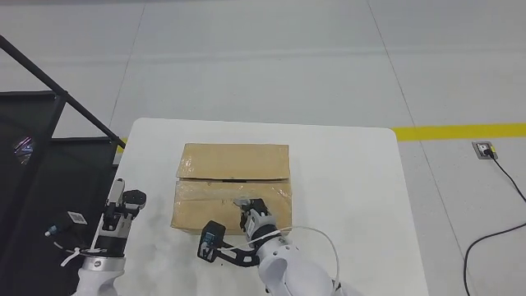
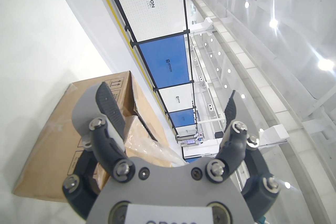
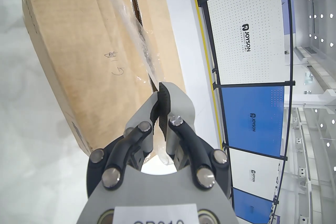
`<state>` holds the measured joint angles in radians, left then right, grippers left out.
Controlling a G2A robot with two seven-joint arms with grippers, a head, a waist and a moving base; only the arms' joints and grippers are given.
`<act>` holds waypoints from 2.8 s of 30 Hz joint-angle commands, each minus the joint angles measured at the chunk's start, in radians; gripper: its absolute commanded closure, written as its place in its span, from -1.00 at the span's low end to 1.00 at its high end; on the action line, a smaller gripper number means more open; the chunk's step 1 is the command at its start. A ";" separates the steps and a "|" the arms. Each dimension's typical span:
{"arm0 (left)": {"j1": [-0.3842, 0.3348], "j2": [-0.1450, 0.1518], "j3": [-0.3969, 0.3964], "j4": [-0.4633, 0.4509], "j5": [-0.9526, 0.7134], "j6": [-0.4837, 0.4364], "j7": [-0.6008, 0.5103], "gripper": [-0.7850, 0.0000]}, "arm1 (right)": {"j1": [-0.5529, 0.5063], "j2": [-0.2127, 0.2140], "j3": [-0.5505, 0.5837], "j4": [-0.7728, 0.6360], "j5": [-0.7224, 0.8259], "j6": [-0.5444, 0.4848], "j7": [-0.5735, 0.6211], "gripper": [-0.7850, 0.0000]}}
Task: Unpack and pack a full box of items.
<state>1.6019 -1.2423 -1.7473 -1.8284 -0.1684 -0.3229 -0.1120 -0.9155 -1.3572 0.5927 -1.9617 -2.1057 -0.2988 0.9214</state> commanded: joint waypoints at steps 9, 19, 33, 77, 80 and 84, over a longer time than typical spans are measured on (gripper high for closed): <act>-0.052 0.008 -0.008 0.006 -0.002 0.041 -0.116 -1.00 | -0.007 -0.011 -0.016 0.013 -0.162 -0.007 -0.084 1.00; -0.092 0.018 0.004 0.026 -0.005 0.028 -0.278 -1.00 | 0.071 -0.066 -0.104 0.058 -0.387 -0.053 -0.098 1.00; -0.185 0.031 0.039 0.117 -0.047 0.052 -0.436 -1.00 | 0.118 -0.154 -0.154 0.124 -0.569 -0.094 -0.088 1.00; -0.243 0.047 0.067 0.233 -0.216 0.049 -0.527 -1.00 | 0.117 -0.317 -0.090 0.246 -0.829 -0.171 -0.366 1.00; -0.249 0.047 0.075 0.241 -0.211 0.047 -0.524 -1.00 | 0.105 -0.321 -0.091 0.238 -0.854 -0.172 -0.376 1.00; -0.249 0.049 0.077 0.244 -0.211 0.045 -0.523 -1.00 | 0.089 -0.328 -0.094 0.230 -0.894 -0.173 -0.386 1.00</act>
<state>1.3520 -1.1939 -1.6700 -1.5846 -0.3793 -0.2771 -0.6353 -0.8232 -1.6836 0.4990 -1.7300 -2.9907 -0.4725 0.5374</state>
